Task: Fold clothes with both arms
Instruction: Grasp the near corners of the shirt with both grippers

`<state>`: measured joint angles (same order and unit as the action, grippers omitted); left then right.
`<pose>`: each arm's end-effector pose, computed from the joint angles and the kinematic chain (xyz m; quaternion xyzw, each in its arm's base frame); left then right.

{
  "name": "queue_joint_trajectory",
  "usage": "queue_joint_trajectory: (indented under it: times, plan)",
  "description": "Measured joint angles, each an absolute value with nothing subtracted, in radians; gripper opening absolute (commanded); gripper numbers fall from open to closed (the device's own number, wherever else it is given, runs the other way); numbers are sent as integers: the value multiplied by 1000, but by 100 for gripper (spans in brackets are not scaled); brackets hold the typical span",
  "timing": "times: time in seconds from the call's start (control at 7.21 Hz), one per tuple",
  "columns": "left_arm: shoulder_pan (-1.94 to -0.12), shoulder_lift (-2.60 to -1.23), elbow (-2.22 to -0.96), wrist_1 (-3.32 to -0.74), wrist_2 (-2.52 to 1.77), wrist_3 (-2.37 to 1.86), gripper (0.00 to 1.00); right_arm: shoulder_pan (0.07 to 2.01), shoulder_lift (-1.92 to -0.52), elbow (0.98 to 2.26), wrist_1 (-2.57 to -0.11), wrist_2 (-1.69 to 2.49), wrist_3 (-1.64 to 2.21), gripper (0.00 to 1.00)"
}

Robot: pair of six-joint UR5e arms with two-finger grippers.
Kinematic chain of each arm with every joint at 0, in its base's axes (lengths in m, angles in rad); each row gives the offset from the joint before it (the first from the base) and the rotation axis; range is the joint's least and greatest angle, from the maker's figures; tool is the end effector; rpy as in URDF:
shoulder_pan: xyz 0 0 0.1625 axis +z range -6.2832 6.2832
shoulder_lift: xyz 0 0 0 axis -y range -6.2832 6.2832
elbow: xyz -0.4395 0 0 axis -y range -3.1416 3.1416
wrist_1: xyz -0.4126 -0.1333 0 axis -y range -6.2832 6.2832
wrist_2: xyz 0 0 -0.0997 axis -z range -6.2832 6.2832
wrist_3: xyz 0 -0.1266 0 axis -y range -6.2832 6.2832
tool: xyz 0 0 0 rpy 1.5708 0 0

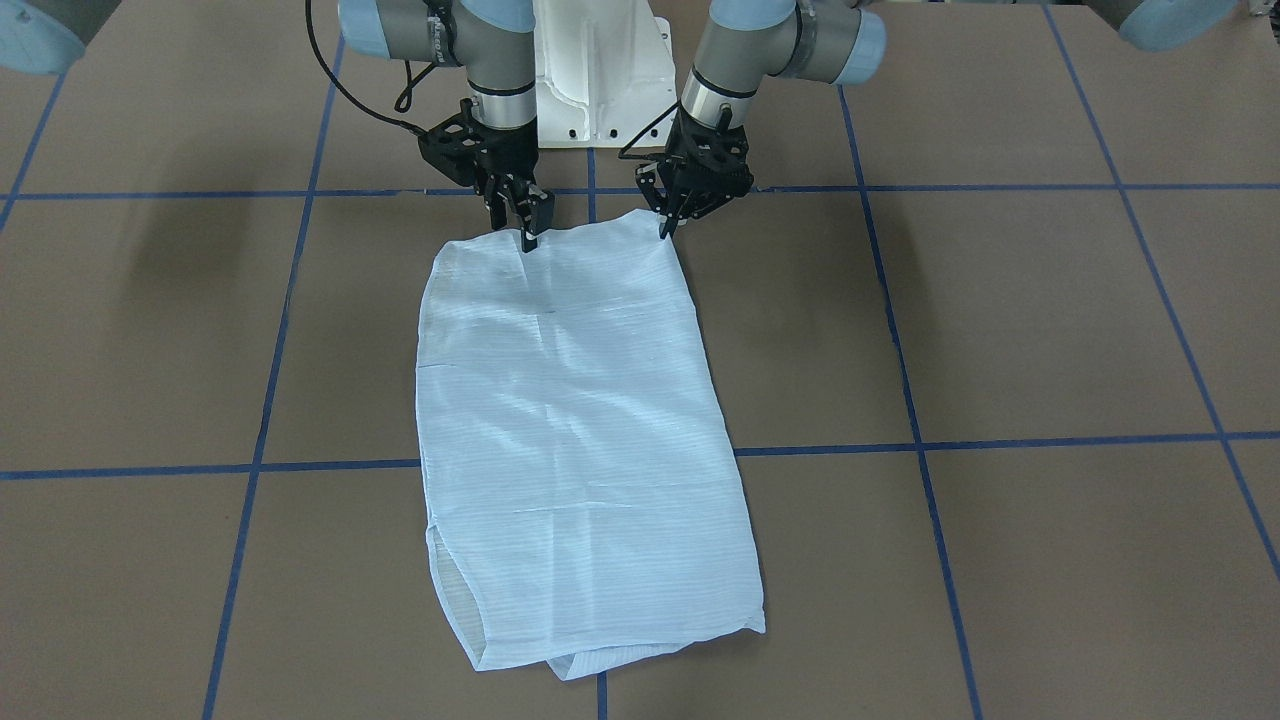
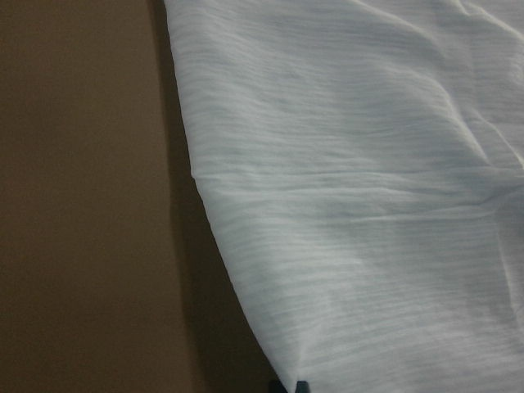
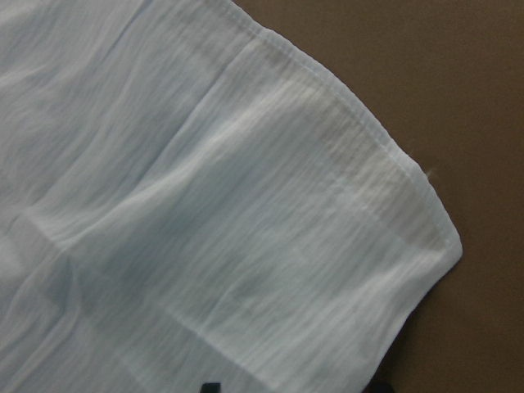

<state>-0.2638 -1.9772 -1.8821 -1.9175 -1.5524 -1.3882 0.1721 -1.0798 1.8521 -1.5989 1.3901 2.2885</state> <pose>0.5860 -0.2988 0.2691 0.1200 0.4931 -0.0396 0.8608 -0.6240 -0.2669 0.2863 -0.0166 -0.3713 0.4289 0.8233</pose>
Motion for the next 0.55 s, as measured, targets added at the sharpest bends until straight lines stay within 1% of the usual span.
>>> queue_joint_trajectory:
  times: [0.14, 0.28, 0.42, 0.55]
  plan:
    - [-264, -1977, -1882, -1917, -1552, -1388, 0, 172, -1073, 1845, -1599, 1384, 2291, 52]
    - [-264, -1977, -1883, -1917, -1552, -1388, 0, 172, -1071, 1841, -1598, 1378, 2293, 41]
    - [-264, -1977, -1883, -1917, -1552, -1388, 0, 172, -1070, 1840, -1598, 1369, 2295, 26]
    - [-264, -1977, -1883, -1917, -1552, -1388, 0, 173, -1069, 1839, -1598, 1361, 2297, 0]
